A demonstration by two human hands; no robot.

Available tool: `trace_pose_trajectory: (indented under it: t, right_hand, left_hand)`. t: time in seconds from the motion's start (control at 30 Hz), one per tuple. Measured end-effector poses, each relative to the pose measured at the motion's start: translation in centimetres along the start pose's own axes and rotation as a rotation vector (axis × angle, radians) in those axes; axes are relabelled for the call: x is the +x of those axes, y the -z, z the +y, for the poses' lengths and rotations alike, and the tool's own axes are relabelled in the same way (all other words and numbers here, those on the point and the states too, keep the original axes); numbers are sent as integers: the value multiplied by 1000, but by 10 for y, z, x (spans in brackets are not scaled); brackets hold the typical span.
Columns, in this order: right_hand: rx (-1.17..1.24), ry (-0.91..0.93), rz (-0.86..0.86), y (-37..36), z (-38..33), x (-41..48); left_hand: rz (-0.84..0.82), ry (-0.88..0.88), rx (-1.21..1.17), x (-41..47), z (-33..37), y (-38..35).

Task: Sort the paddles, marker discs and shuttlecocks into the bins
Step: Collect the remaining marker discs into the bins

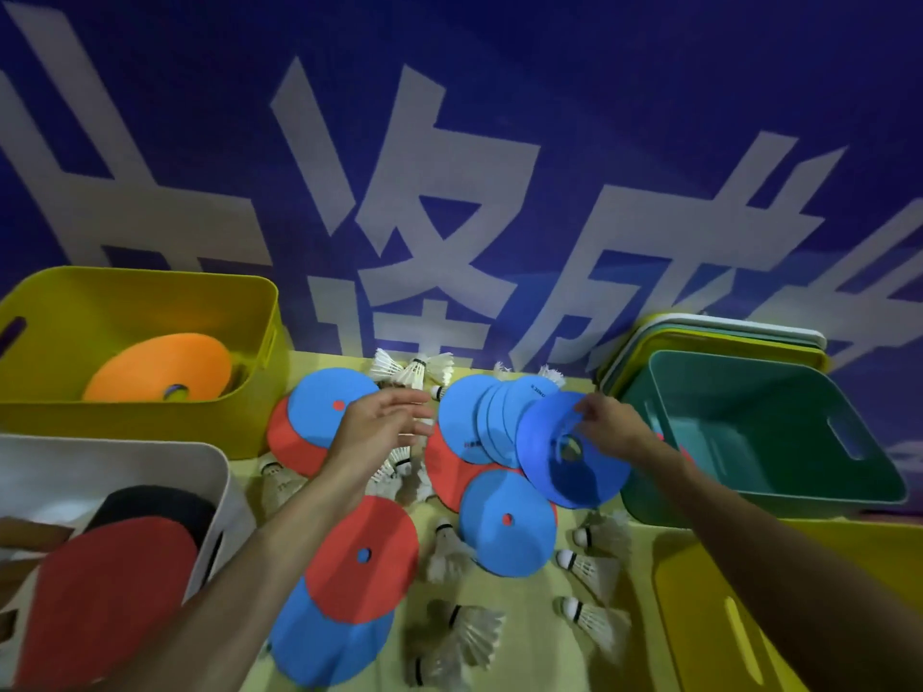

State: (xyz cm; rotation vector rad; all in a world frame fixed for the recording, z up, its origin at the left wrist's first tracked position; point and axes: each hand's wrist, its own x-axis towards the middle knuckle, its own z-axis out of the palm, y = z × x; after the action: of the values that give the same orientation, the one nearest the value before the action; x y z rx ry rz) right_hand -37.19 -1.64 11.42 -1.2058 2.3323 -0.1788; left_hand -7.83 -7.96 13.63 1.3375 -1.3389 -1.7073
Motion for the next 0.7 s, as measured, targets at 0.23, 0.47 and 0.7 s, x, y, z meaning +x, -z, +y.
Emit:
trace_pose_trajectory:
  t: [0.23,0.47,0.7]
  right_hand:
    - [-182,132,-148,-9,33,46]
    - [-379,267,-70,-17,35,93]
    - [-752,358,42,-29,38,107]
  left_hand:
    - [45,38,91,-6,-26,-53]
    - [125,75,118,-13,-52,-76]
    - [182,82,110,-19,-63,-80]
